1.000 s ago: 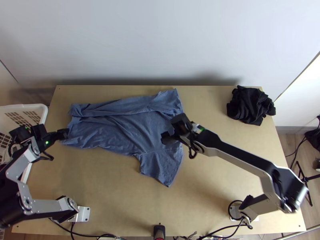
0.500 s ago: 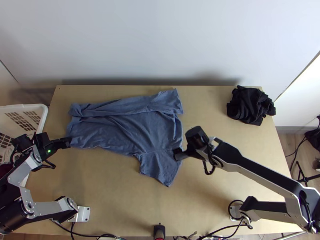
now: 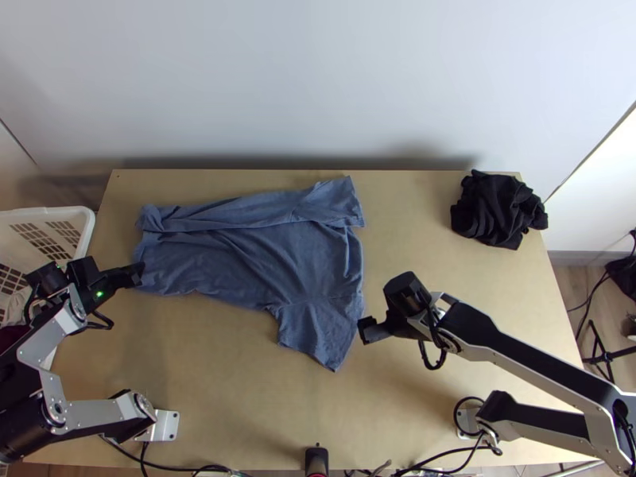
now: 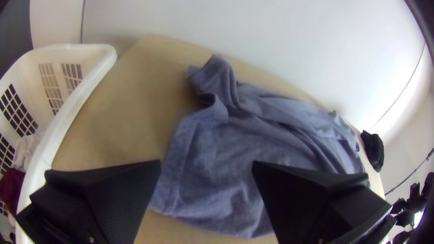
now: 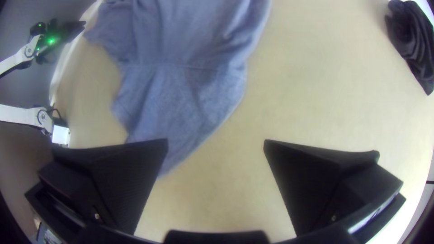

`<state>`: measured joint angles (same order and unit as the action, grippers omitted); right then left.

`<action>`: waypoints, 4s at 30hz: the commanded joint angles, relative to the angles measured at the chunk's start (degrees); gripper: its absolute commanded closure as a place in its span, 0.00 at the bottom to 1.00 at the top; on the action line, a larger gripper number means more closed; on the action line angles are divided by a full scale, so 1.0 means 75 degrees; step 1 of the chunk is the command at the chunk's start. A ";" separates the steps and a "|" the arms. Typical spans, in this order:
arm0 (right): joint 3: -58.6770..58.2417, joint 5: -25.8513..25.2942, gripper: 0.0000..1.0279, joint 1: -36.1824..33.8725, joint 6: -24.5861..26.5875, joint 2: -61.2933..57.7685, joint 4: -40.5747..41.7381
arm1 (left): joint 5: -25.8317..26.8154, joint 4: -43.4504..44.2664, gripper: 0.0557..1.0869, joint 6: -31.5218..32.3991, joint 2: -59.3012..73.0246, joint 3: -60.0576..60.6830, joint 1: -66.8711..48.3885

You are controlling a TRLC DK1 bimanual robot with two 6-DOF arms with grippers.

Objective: Fold the t-shirt

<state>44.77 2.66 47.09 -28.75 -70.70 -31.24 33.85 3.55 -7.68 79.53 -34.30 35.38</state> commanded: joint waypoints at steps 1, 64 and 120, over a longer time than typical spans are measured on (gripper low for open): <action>-0.0204 0.0208 0.05 0.0073 -0.0104 0.0168 -0.0111 | -0.0001 -0.1013 0.05 -0.0933 -0.0373 -0.0020 0.0135; 0.0429 0.0654 0.97 0.0963 -0.0807 -0.2714 0.1717 | -0.0130 -0.0356 0.96 -0.0077 0.0318 0.0179 0.0018; 0.6886 0.0279 0.97 -0.2458 -0.0701 -0.6101 0.1283 | -0.1853 -0.0017 0.96 0.5126 0.2814 -0.3887 -0.1107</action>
<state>90.13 5.13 29.54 -33.65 -108.77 -21.89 24.84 2.72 29.91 95.88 -60.88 32.10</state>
